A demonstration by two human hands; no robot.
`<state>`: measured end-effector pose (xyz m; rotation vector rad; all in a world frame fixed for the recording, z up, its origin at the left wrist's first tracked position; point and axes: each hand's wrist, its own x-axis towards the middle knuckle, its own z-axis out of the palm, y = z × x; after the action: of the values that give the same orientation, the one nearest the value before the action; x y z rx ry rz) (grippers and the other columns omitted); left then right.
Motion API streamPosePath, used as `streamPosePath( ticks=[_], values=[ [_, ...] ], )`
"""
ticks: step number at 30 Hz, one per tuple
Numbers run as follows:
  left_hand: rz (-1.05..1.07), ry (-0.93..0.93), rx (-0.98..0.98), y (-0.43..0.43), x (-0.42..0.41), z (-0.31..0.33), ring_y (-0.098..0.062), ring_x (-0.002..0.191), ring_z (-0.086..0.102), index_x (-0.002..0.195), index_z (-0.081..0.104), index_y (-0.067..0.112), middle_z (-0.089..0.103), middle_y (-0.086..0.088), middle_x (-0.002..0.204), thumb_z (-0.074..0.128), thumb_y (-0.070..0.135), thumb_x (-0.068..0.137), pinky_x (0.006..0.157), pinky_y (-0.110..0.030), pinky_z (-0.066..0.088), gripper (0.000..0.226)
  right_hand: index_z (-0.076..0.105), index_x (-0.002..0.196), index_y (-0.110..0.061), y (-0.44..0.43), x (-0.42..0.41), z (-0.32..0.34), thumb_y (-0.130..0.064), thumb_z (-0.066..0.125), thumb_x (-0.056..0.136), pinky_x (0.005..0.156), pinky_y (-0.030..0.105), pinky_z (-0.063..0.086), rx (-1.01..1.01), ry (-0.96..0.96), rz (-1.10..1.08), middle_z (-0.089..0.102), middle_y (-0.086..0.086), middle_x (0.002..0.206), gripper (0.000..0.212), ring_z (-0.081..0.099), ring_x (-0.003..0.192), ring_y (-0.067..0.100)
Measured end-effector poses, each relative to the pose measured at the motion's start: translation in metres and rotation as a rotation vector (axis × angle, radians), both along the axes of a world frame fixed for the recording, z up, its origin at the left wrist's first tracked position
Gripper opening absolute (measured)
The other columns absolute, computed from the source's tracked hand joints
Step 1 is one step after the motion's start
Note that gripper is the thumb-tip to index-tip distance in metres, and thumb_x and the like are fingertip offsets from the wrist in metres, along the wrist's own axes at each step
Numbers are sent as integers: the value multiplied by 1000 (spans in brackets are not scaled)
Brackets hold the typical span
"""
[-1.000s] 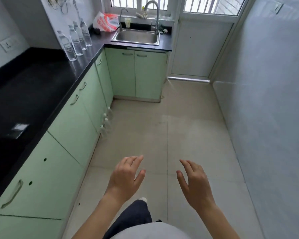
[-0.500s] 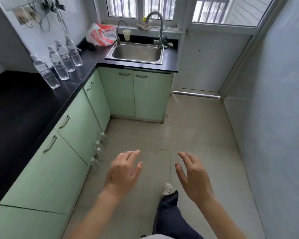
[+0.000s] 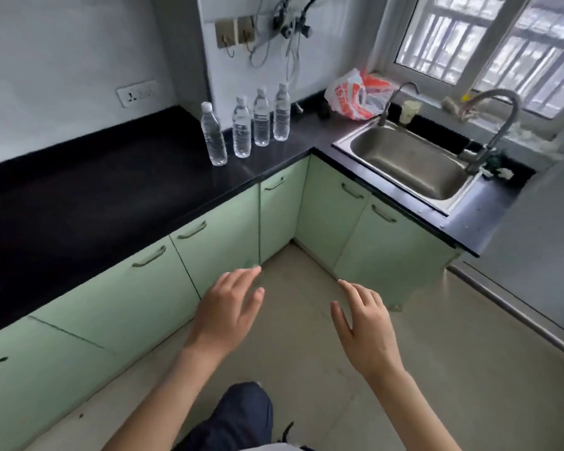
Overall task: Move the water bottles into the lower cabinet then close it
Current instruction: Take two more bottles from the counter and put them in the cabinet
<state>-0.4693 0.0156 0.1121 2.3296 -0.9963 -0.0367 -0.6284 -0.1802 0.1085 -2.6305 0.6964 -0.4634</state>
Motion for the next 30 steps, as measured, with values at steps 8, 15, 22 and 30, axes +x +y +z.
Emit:
streamPosePath(
  ticks=[8, 15, 22, 30],
  values=[
    [227, 133, 24, -37, 82, -49, -14, 120, 55, 134, 58, 15, 62, 3, 130, 27, 52, 94, 99, -21, 37, 63, 60, 128, -9, -66, 132, -39, -41, 41, 95, 91, 34, 49, 26, 74, 218, 66, 2, 117, 50, 58, 109, 25],
    [322, 93, 1, -83, 199, -31, -18, 122, 53, 134, 59, 15, 62, 2, 130, 28, 52, 94, 102, -29, 40, 62, 59, 130, -9, -122, 263, -19, -36, 45, 96, 93, 38, 50, -12, 65, 311, 65, 3, 122, 46, 58, 113, 28],
    [439, 21, -57, -124, 303, -6, -20, 118, 54, 134, 57, 12, 63, -1, 128, 31, 47, 96, 99, -33, 43, 58, 55, 136, -12, -166, 395, 2, -30, 56, 98, 98, 37, 45, 5, 8, 406, 63, 4, 123, 42, 53, 118, 26],
    [639, 163, 8, -176, 370, -56, -23, 116, 56, 136, 55, 11, 63, -3, 127, 28, 51, 95, 97, -33, 44, 63, 55, 134, -10, -223, 530, -37, -37, 48, 97, 93, 39, 49, 42, 108, 614, 64, 7, 122, 47, 56, 113, 31]
  ],
)
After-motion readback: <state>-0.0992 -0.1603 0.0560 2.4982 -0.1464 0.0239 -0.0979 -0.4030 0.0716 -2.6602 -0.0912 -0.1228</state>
